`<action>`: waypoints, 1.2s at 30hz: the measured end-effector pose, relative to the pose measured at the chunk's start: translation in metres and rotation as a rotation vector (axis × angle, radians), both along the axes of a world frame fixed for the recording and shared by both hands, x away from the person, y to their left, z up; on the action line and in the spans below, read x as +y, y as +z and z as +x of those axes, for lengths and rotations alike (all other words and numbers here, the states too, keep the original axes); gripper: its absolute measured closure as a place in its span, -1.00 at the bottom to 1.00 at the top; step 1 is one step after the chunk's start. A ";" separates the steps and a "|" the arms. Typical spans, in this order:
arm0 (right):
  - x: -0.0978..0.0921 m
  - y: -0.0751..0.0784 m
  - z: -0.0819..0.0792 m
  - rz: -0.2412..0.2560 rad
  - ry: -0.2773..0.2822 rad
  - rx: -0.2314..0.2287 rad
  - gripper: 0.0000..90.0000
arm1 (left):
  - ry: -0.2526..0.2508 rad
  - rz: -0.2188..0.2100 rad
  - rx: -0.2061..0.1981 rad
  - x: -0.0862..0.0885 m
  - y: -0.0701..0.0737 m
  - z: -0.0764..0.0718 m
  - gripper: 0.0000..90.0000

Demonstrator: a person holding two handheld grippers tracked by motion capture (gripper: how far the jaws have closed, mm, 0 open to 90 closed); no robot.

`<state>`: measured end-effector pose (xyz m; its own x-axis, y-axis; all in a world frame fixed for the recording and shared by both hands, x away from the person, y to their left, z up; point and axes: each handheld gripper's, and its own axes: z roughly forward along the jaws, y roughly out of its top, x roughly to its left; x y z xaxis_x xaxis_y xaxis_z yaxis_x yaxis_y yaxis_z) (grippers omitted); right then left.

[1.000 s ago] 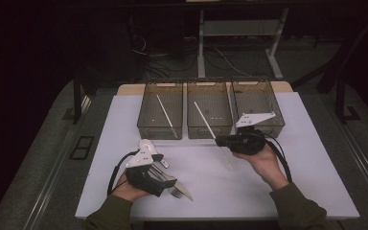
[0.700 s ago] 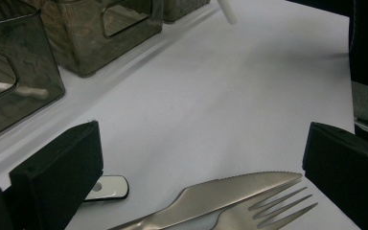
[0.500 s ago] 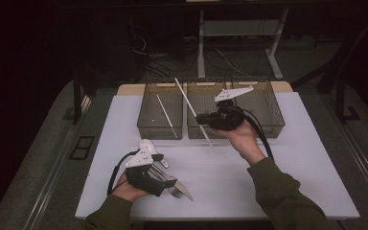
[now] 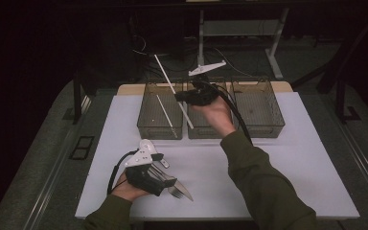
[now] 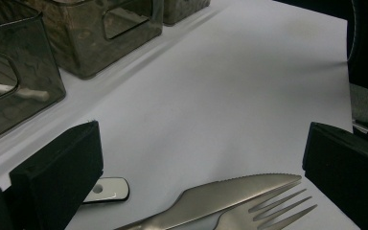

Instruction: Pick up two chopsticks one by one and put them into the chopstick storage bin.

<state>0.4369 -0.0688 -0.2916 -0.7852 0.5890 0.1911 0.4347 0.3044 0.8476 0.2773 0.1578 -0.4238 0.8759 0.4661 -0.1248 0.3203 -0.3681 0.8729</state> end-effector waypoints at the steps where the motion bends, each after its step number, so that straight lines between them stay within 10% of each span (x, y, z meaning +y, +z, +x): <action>1: 0.004 0.001 0.003 -0.002 -0.003 -0.003 0.88 | 0.000 0.001 -0.001 0.000 0.000 0.000 -1.00; 36: 0.063 -0.077 0.043 -0.172 -0.088 0.093 0.88 | -0.005 -0.004 0.008 0.000 0.001 0.000 -1.00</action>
<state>0.4799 -0.0058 -0.3681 -0.7127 0.6850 0.1509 0.5399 0.3984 0.7414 0.2777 0.1582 -0.4227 0.8771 0.4614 -0.1335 0.3252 -0.3657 0.8721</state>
